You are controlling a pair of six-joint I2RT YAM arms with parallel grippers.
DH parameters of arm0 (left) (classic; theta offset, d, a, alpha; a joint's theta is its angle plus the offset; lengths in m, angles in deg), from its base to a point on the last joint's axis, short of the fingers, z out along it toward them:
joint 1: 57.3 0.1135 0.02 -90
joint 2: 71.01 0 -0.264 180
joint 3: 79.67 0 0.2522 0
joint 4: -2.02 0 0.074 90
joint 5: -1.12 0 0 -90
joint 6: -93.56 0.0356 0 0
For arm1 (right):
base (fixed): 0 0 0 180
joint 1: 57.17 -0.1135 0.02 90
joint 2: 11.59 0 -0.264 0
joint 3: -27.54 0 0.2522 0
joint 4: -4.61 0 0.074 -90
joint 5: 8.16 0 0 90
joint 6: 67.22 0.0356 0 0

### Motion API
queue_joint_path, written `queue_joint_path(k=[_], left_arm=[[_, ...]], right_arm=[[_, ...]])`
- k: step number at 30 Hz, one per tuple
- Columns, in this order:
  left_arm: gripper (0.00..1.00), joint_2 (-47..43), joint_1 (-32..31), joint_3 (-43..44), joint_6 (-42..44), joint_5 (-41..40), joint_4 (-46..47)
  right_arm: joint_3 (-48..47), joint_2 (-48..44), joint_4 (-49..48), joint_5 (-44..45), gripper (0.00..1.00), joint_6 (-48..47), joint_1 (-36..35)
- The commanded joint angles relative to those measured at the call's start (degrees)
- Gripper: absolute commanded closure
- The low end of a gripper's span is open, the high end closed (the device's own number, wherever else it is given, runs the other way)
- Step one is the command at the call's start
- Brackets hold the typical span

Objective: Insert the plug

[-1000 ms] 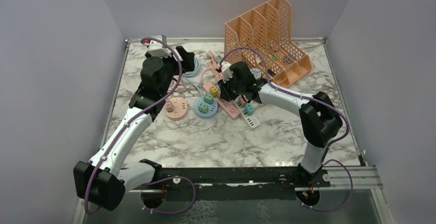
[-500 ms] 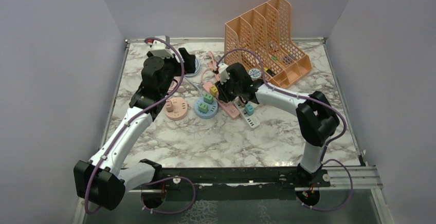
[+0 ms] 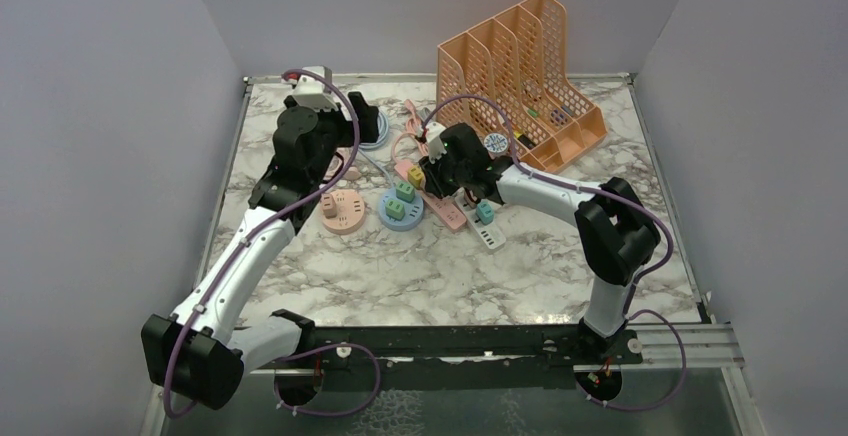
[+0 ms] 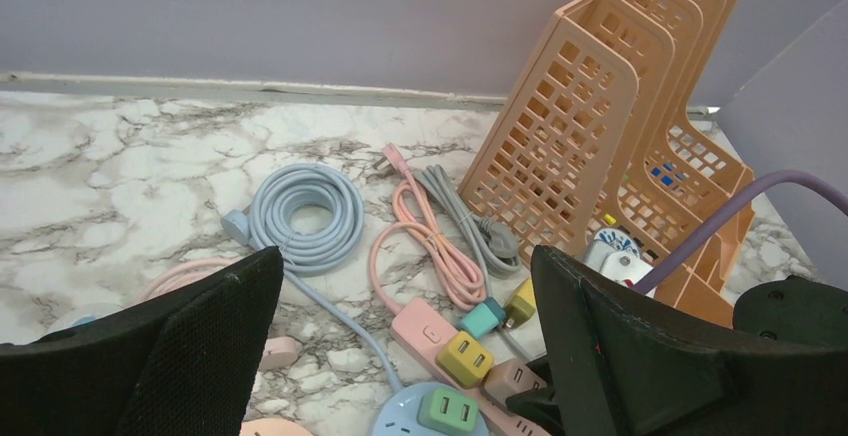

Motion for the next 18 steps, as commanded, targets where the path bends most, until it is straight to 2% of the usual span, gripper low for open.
queue_joint_path(k=[1,7,18], left_arm=[[0.03,-1.8,0.2,3.4,4.3,-2.0,-1.3],[0.02,-2.9,0.3,5.9,7.5,-4.5,-3.0],[0.01,-3.7,0.2,8.4,7.6,-4.9,-3.4]], right_arm=[[0.7,0.4,1.5,-0.2,0.99,-0.6,-0.4],[-0.1,3.1,3.8,2.1,0.99,-1.7,-0.8],[0.6,6.4,5.0,6.2,0.99,-1.9,-2.7]])
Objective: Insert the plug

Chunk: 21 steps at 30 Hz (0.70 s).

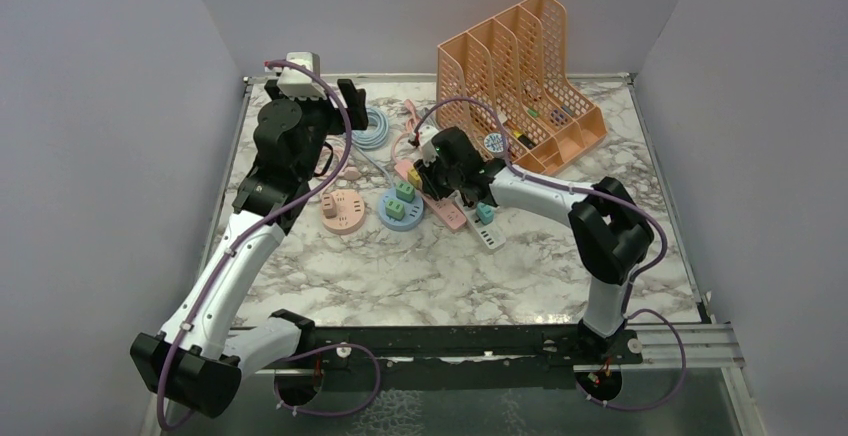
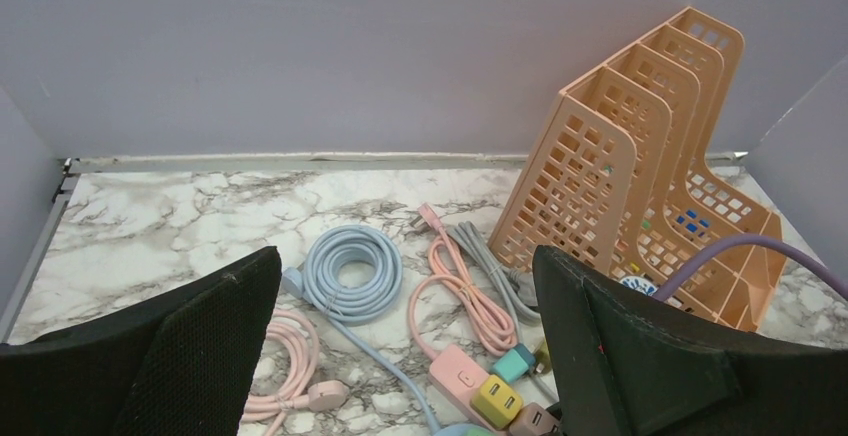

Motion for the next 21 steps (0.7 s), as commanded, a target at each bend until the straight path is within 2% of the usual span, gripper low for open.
queue_joint_path(k=[1,6,21], left_arm=[[0.01,-1.5,0.3,1.6,0.9,-1.8,-0.1],[0.01,-1.6,0.2,1.6,1.3,-2.0,0.2],[0.01,-0.8,0.2,1.5,1.9,-1.5,-0.4]], right_arm=[[2.0,5.2,4.6,2.4,0.99,-1.0,-1.0],[3.1,8.2,4.9,1.0,0.99,2.3,-1.5],[8.6,16.8,1.7,4.4,0.99,5.4,-3.9]])
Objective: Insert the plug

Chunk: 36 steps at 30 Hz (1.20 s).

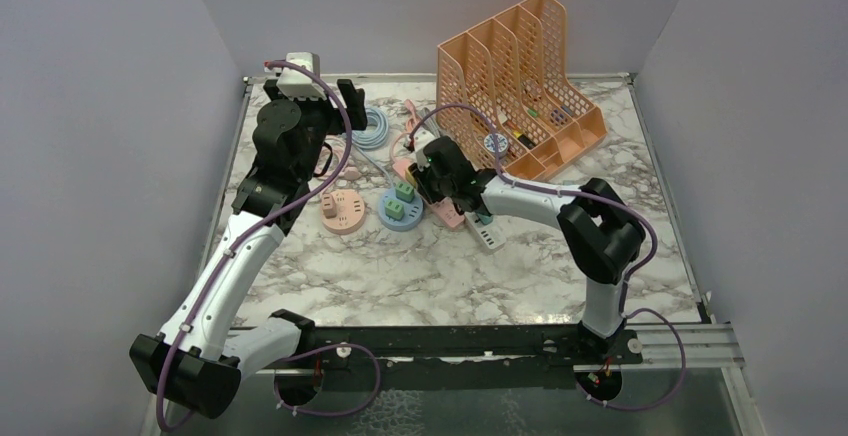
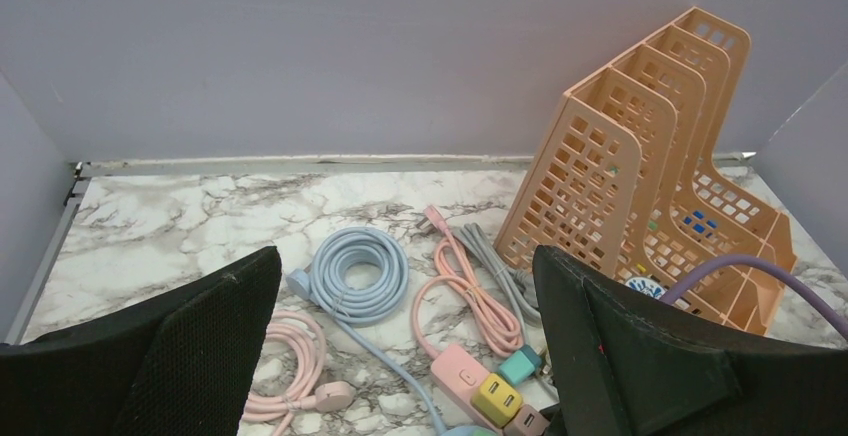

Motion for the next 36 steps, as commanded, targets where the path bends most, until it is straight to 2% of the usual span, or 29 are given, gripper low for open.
queue_joint_path(k=[1,8,11,16,18,20,24,28,32,36], left_arm=[[0.01,-0.3,0.2,1.5,1.0,-0.8,-0.5],[0.01,0.7,0.2,2.6,1.2,0.8,-1.0],[0.01,1.1,0.2,3.2,1.4,2.9,-1.0],[0.01,2.1,0.2,4.5,1.2,3.9,-1.4],[0.01,2.4,0.2,4.9,0.6,3.1,-1.8],[0.01,2.6,0.2,5.1,0.0,2.3,-2.2],[0.01,2.6,0.2,5.3,-0.5,2.7,-2.5],[0.01,2.6,0.2,5.1,-1.1,3.6,-2.4],[0.01,2.9,0.2,4.7,-2.5,4.9,-2.4],[0.01,3.1,0.2,3.5,-4.7,5.6,-1.8]], right_arm=[[6.0,13.2,7.0,-2.2,0.99,2.8,-1.2],[3.8,4.5,7.0,-4.1,0.97,3.8,-1.0],[-0.4,0.5,9.4,-3.9,0.84,4.9,-0.3],[-10.1,-2.6,13.7,-1.9,0.54,7.8,0.8],[-13.2,-3.5,14.4,-1.0,0.47,8.9,0.9],[-15.2,-4.8,14.9,-0.3,0.44,9.7,1.1],[-16.1,-7.5,15.1,4.7,0.43,11.4,1.6],[-16.7,-8.0,16.3,9.5,0.46,14.6,3.2],[-20.6,-4.7,22.6,10.8,0.52,19.5,6.1],[-23.2,-1.0,27.0,10.8,0.52,23.2,8.3]])
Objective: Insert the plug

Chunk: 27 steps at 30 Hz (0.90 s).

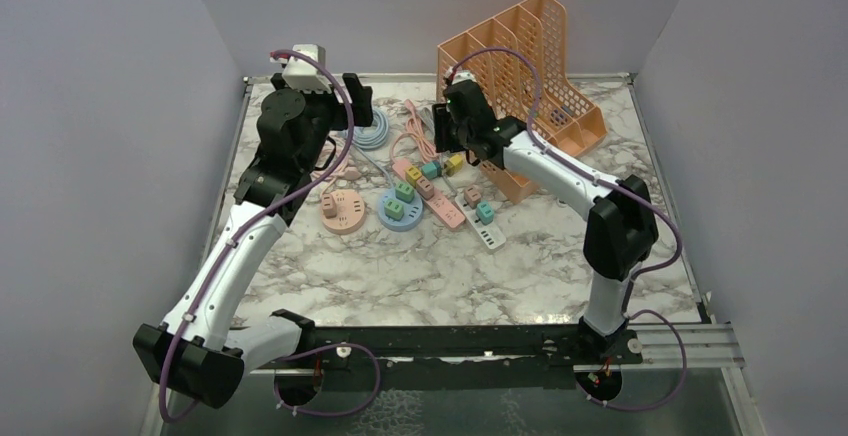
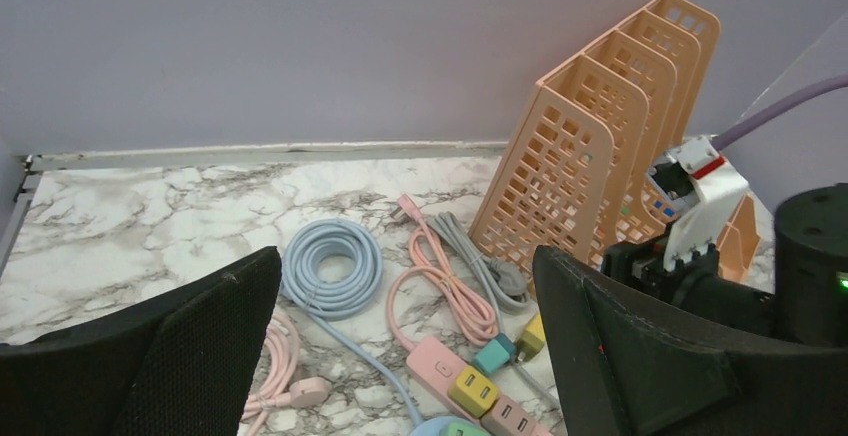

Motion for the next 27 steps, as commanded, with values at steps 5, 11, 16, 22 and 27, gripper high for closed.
queue_joint_path(k=[5,11,16,22,27], left_arm=[[0.01,0.9,0.2,-1.1,-4.8,3.1,1.5],[0.01,2.4,0.2,-1.2,-6.6,3.5,1.6],[0.02,4.7,0.2,0.3,-7.7,4.5,0.4],[0.02,7.2,0.2,2.6,-9.0,5.9,-1.2],[0.02,7.3,0.2,3.0,-9.0,6.4,-1.7]], right_arm=[[-9.0,10.3,13.3,6.3,0.51,8.6,2.4],[-13.0,16.5,16.0,10.9,0.48,12.8,2.9],[-16.1,20.7,18.9,12.4,0.49,17.1,3.1],[-13.8,22.0,16.8,12.3,0.49,19.8,3.2],[-10.4,21.6,14.2,14.3,0.58,20.2,3.3]])
